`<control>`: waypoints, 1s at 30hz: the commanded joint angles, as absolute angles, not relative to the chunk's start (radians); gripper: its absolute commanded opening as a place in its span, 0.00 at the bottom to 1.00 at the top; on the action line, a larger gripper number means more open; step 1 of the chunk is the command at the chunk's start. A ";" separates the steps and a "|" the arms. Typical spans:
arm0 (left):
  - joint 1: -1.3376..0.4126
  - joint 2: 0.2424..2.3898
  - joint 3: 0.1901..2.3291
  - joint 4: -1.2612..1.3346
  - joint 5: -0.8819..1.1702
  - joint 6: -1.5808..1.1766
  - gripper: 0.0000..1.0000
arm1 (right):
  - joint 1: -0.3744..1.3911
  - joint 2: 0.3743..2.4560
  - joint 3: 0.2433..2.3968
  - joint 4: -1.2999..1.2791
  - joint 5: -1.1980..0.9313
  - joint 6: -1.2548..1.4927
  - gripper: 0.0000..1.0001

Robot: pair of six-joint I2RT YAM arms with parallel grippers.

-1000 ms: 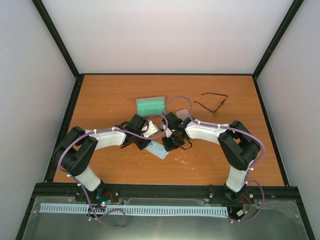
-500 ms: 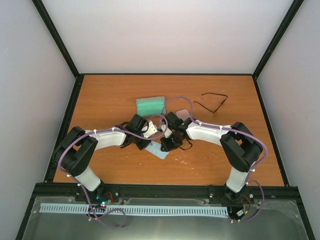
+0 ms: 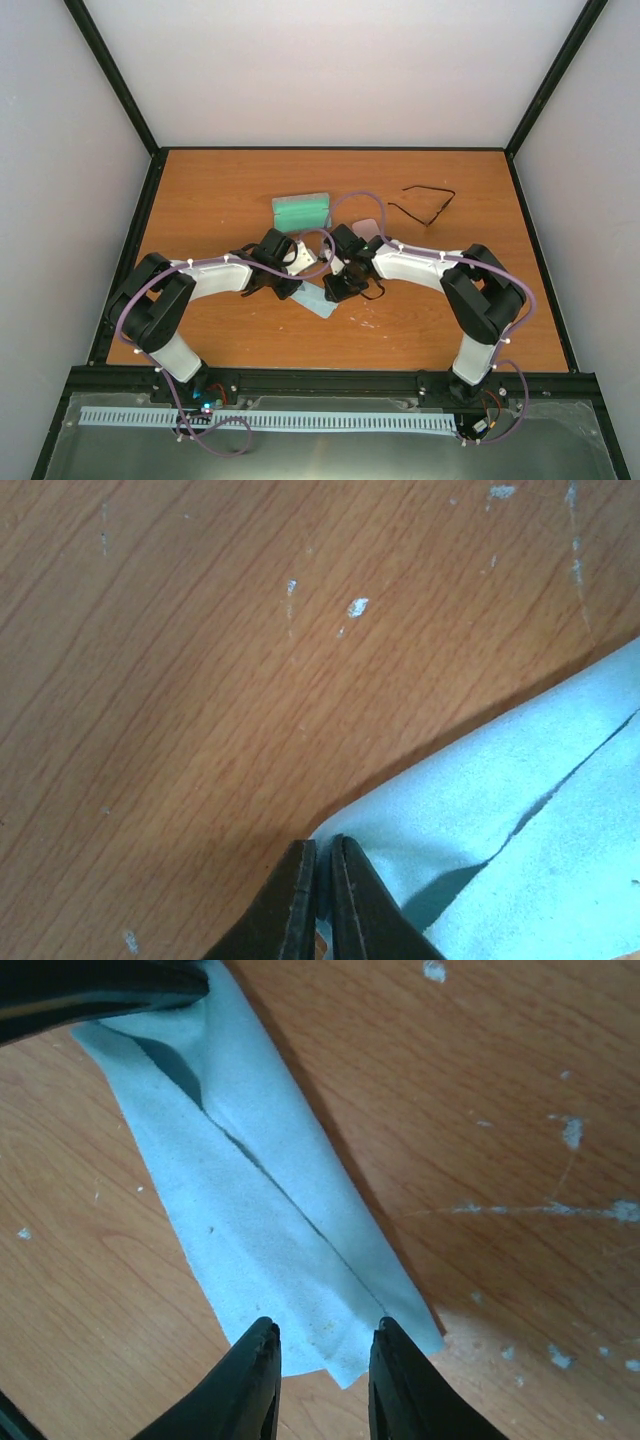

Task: Organize the sunglasses
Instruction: Fold the glasses cleaning cloth at the center of the board.

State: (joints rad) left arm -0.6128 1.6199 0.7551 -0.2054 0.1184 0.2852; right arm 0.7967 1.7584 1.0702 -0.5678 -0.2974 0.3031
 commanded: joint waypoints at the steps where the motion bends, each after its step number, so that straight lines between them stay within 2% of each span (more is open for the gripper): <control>1: -0.613 1.625 0.738 -0.233 0.092 0.277 0.09 | 0.805 1.796 1.099 -0.589 -0.262 0.306 0.26; 19: -0.613 1.621 0.736 -0.229 0.092 0.278 0.09 | 0.828 1.838 1.070 -0.598 -0.283 0.299 0.20; 23: -0.614 1.621 0.734 -0.227 0.091 0.278 0.09 | 0.841 1.844 1.063 -0.606 -0.283 0.296 0.12; 25: -0.613 1.622 0.735 -0.227 0.089 0.277 0.09 | 0.848 1.843 1.062 -0.603 -0.290 0.297 0.04; 30: -0.613 1.622 0.731 -0.226 0.091 0.279 0.03 | 0.852 1.797 1.042 -0.594 -0.293 0.303 0.03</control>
